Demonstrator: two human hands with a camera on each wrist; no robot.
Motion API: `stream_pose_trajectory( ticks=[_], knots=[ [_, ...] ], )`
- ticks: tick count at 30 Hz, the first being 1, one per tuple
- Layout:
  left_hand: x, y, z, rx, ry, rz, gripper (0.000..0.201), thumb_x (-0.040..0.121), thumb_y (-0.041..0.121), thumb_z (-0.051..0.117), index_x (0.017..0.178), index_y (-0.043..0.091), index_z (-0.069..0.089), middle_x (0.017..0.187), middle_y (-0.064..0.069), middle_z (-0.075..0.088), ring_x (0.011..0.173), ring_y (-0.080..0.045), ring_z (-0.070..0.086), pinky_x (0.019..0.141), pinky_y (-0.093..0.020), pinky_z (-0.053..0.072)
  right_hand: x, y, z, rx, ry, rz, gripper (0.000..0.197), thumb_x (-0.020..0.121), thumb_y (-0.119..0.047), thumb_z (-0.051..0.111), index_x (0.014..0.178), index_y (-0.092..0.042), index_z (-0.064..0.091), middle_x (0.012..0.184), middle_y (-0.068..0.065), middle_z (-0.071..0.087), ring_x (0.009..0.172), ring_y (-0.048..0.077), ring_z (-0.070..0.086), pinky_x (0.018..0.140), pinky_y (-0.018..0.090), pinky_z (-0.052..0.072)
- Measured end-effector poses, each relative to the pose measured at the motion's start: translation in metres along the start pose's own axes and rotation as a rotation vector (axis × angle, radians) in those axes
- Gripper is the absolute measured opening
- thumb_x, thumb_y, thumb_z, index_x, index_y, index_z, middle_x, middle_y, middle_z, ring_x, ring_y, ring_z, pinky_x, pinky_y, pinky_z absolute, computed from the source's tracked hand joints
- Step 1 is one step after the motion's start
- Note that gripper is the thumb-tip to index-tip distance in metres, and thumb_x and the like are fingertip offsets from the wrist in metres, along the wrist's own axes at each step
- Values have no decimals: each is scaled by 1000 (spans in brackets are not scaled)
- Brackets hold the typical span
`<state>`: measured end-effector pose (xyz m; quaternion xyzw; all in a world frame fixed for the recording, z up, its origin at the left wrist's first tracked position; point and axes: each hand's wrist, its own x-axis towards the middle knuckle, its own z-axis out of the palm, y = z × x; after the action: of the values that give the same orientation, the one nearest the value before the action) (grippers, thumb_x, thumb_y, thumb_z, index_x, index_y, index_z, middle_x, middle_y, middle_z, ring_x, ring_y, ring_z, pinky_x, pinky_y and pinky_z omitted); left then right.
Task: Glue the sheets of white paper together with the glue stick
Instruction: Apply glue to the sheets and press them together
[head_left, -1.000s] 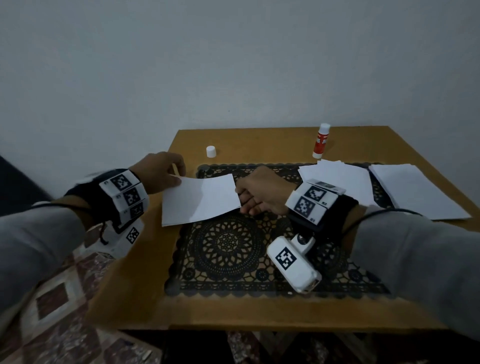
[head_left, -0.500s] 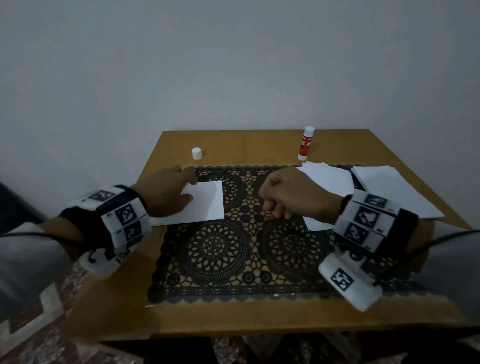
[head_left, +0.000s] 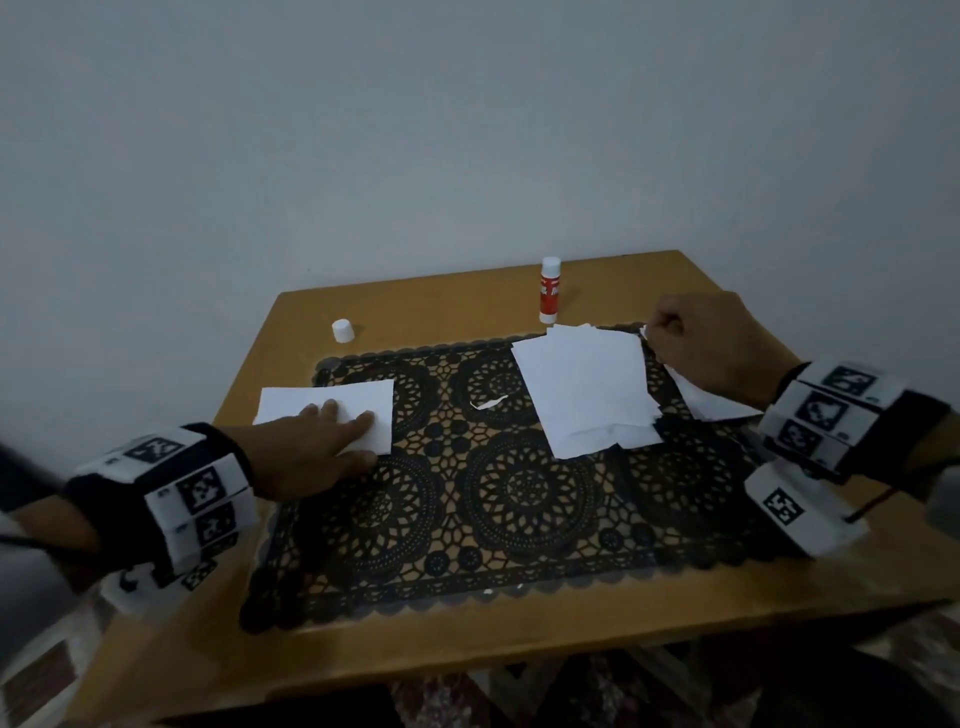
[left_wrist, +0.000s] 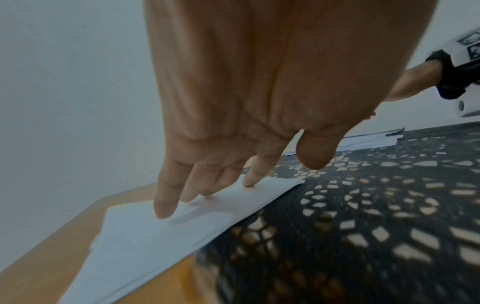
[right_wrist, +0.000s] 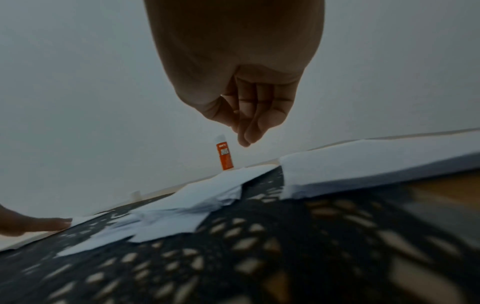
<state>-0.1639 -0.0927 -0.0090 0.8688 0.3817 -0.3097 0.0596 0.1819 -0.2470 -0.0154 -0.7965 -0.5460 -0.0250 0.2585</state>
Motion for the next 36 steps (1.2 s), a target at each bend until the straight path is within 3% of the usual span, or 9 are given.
stream_pose_trajectory(
  ticks=[3,6,11,14,19,22,25,32,36],
  knots=[
    [6,7,-12,16,187,80,52,99,47,25,130,11,47,137,-17,46,119,-26,48,102,-35,38,-1,7,6,3,43,-38,29,89,-6,56,61,-8,47,54,0,47,51,12,39,50,24,29],
    [16,16,-25,34,350,158,40,100,41,33,104,12,60,104,-6,63,88,-19,57,83,-36,45,1,9,9,24,39,-43,25,87,-5,55,63,-6,51,58,4,52,56,18,45,51,29,30],
    [32,56,-52,-29,541,309,27,96,31,44,109,14,62,105,-4,64,94,-23,59,84,-40,49,4,22,10,82,27,1,21,87,-4,53,67,2,56,67,16,62,67,31,61,60,39,47],
    [51,92,-69,2,520,324,29,96,29,46,115,11,59,109,-10,61,99,-25,56,86,-37,46,3,29,7,98,16,23,25,87,-2,52,62,-2,52,67,21,62,71,38,64,64,48,52],
    [87,134,-89,-35,477,311,44,97,33,48,136,14,45,133,-8,50,121,-25,47,96,-32,38,2,45,5,87,18,76,34,84,-1,50,54,-11,37,59,19,56,70,40,66,57,43,50],
    [96,147,-97,-40,499,312,44,97,32,47,137,12,43,135,-10,48,122,-26,45,96,-32,38,2,46,4,67,48,63,30,86,-5,53,57,-13,46,59,6,57,66,28,65,57,37,47],
    [105,149,-102,-47,504,289,44,97,32,48,136,11,44,134,-10,48,122,-25,46,96,-34,39,4,30,9,36,46,-24,22,86,-11,52,65,-11,52,57,-1,53,54,12,48,52,32,34],
    [115,141,-116,-63,533,244,39,97,28,49,133,13,47,128,-12,52,116,-27,50,86,-30,38,9,-5,13,-192,-87,-196,18,92,-15,46,75,-8,47,59,0,41,52,14,34,48,30,18],
    [120,140,-127,-115,544,212,38,95,27,51,131,15,50,129,-9,54,115,-25,50,82,-27,35,2,0,18,-250,-126,-183,18,93,-16,46,77,-7,48,65,5,47,56,18,38,48,31,19]
  ],
)
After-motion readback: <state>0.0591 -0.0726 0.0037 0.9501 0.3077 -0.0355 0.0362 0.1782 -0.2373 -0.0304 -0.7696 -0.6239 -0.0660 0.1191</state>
